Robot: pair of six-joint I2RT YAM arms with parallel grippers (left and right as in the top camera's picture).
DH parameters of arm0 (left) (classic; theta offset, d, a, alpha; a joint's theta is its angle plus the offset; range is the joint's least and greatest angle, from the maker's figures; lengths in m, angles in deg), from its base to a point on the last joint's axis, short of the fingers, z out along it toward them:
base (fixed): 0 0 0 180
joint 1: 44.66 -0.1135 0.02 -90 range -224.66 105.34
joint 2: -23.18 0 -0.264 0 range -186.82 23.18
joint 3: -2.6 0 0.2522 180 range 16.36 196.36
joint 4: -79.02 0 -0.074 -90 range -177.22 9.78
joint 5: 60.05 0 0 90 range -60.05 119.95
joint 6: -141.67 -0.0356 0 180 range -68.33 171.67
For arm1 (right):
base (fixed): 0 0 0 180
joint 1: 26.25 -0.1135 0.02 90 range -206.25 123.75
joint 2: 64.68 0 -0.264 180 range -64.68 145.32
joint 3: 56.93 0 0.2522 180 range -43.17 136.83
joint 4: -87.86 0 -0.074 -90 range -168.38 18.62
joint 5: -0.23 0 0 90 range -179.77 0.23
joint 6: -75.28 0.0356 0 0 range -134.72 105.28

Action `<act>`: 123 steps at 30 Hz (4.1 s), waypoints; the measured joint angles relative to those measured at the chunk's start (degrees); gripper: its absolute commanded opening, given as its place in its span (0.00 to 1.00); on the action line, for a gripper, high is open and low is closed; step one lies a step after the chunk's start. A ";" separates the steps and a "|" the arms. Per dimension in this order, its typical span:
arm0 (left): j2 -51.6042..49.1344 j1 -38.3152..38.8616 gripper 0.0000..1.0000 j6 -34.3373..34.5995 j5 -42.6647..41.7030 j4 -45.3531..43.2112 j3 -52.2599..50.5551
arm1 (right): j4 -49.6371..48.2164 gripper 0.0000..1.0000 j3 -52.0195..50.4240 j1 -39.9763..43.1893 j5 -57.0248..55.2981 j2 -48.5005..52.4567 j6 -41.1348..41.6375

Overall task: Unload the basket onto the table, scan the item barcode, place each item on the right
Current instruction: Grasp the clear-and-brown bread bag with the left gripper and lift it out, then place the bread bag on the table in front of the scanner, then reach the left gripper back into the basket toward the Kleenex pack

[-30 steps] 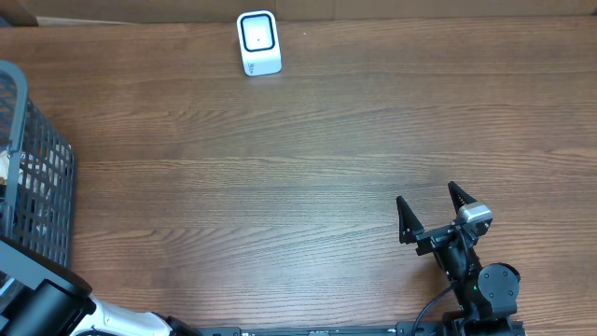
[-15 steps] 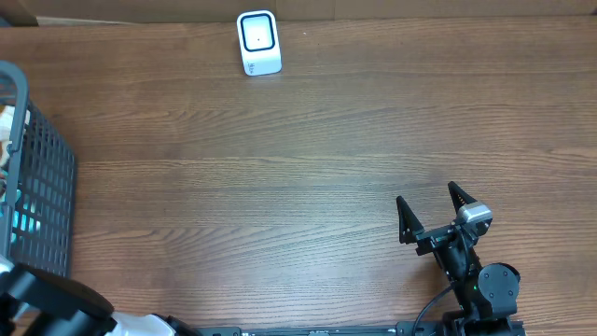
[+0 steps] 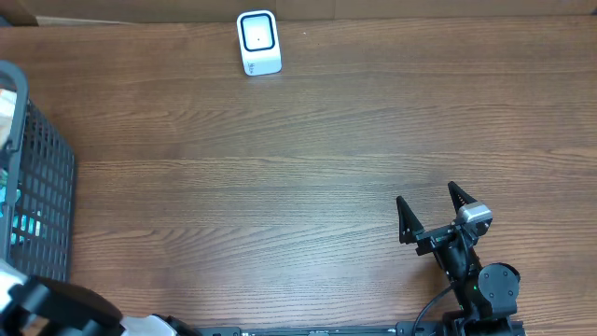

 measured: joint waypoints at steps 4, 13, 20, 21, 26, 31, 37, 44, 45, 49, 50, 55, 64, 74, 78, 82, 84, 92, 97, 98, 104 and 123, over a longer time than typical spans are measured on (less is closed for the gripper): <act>7.76 0.00 0.04 -0.42 -0.59 -0.22 4.57 | -0.02 1.00 0.00 0.00 0.00 0.00 0.02; 26.12 4.28 0.04 -1.27 -8.15 9.70 8.15 | -0.02 1.00 0.00 0.00 0.00 0.00 0.02; 24.17 21.77 0.04 -7.91 -13.27 18.21 3.34 | 0.00 1.00 0.00 0.00 0.00 0.02 0.02; 23.63 24.26 0.04 -9.09 -13.42 18.40 1.73 | -0.02 1.00 0.00 0.00 0.02 0.00 0.04; 20.11 36.59 0.04 -13.60 -13.92 16.55 -8.41 | 0.00 1.00 0.00 0.00 0.02 0.00 0.00; 13.00 46.75 0.04 -16.39 -14.03 9.84 -16.50 | 0.00 1.00 0.00 0.02 0.00 0.00 0.02; 1.27 55.89 0.04 -18.18 -13.42 6.78 -18.27 | 0.00 1.00 0.00 0.00 0.00 0.00 0.02; -9.05 60.65 0.06 -19.06 -8.72 6.91 -18.49 | -0.02 1.00 0.00 0.00 0.00 0.00 0.04; -10.12 60.96 0.18 -19.06 -8.28 6.86 -18.51 | 0.00 1.00 0.00 0.00 0.00 0.00 0.02; -13.25 61.46 0.66 -19.26 -7.23 6.43 -18.56 | 0.00 1.00 0.00 0.00 0.02 0.00 0.00; -13.53 61.46 0.66 -19.21 -7.13 6.40 -18.56 | 0.00 1.00 0.00 0.00 0.00 0.00 0.02; -13.79 61.33 0.62 -19.26 -6.62 7.58 -18.12 | 0.02 1.00 0.00 0.00 0.02 0.00 0.04; -13.77 58.38 0.59 -19.26 -6.08 22.01 3.32 | 0.07 1.00 0.00 0.00 0.00 0.00 0.02; -11.47 44.00 0.59 -16.06 5.44 42.14 39.04 | 0.00 1.00 0.00 0.00 0.02 0.00 0.02; -7.32 30.47 0.65 -13.29 8.59 42.27 44.11 | 0.00 1.00 0.00 0.00 0.02 0.00 0.02; -4.26 15.02 0.66 -8.83 10.75 42.53 45.09 | 0.00 1.00 0.00 0.02 -0.02 0.00 0.04; -4.26 8.92 0.67 -6.12 11.26 42.45 44.68 | 0.00 1.00 0.00 0.00 0.00 0.00 0.00; -11.52 -0.63 0.67 1.36 11.41 35.47 30.58 | -0.02 1.00 0.00 0.00 -0.02 0.00 0.00; -15.82 -0.52 0.69 3.32 11.41 29.86 21.18 | 0.02 1.00 0.00 0.00 0.02 0.00 0.04; -16.44 -0.52 0.69 3.61 11.41 28.65 19.45 | -0.02 1.00 0.00 0.00 0.02 0.00 0.00; -17.44 -0.57 0.72 4.00 11.87 16.50 5.68 | -0.02 1.00 0.00 0.00 -0.02 0.00 0.04; -17.64 -0.50 0.72 1.86 16.57 -9.46 -15.34 | 0.02 1.00 0.00 0.00 0.00 0.00 0.02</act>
